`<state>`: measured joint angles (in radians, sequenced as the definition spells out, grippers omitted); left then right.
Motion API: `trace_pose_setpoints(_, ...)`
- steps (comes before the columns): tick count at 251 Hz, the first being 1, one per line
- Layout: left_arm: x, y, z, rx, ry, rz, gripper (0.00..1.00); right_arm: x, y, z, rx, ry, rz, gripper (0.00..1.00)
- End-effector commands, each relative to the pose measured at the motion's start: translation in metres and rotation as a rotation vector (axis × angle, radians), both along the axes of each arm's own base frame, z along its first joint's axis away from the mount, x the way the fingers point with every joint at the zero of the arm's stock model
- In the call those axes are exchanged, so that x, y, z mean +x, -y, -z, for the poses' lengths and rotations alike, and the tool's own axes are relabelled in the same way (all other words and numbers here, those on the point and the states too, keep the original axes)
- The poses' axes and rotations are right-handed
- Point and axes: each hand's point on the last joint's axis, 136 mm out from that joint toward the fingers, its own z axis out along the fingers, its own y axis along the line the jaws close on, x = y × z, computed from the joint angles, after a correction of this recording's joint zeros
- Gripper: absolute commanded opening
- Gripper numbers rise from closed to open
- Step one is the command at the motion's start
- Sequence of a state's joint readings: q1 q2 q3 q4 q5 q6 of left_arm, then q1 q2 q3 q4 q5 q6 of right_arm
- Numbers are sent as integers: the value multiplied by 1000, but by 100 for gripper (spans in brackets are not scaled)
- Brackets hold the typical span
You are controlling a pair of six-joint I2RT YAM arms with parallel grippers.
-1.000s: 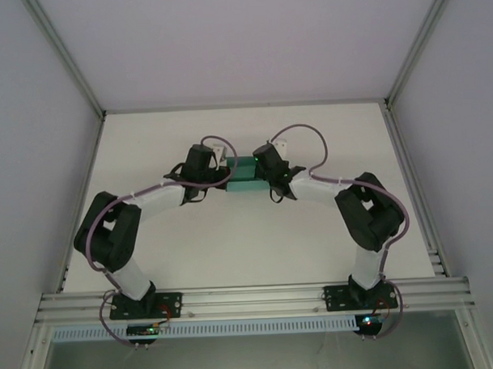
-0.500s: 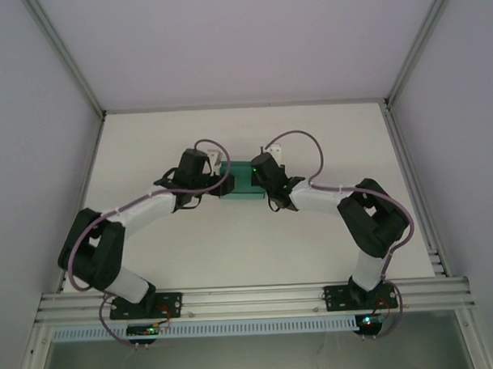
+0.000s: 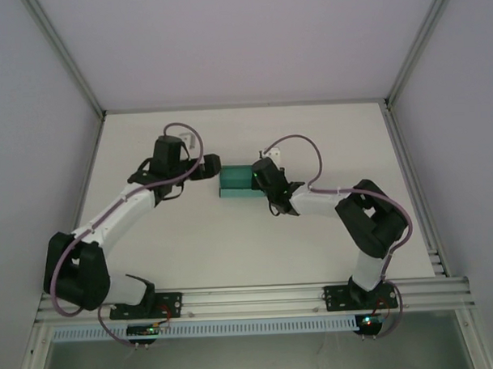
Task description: Assemble paper box
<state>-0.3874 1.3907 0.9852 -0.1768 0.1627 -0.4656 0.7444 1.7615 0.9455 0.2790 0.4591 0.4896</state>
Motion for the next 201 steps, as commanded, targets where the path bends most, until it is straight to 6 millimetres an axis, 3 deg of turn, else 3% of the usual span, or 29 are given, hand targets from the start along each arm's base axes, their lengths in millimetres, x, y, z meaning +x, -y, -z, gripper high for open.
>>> trace_pose_setpoints(1,12,14,21,-147,-117,18,100,-12,3,22,-94,-33,-24,0)
trace_pose_setpoints(52,18,30,68,-283,-271,56,99,-22,0,29,-138,-16,-58,3)
trace_pose_setpoints(87,10,38,89,-333,-327,77,85,-33,-5,33,-180,0,-84,6)
trace_pose_setpoints(149,-5,34,119,-333,-376,70,72,-46,-6,30,-224,7,-111,14)
trace_pose_setpoints(201,-9,35,130,-327,-395,84,58,-55,-3,22,-241,2,-159,39)
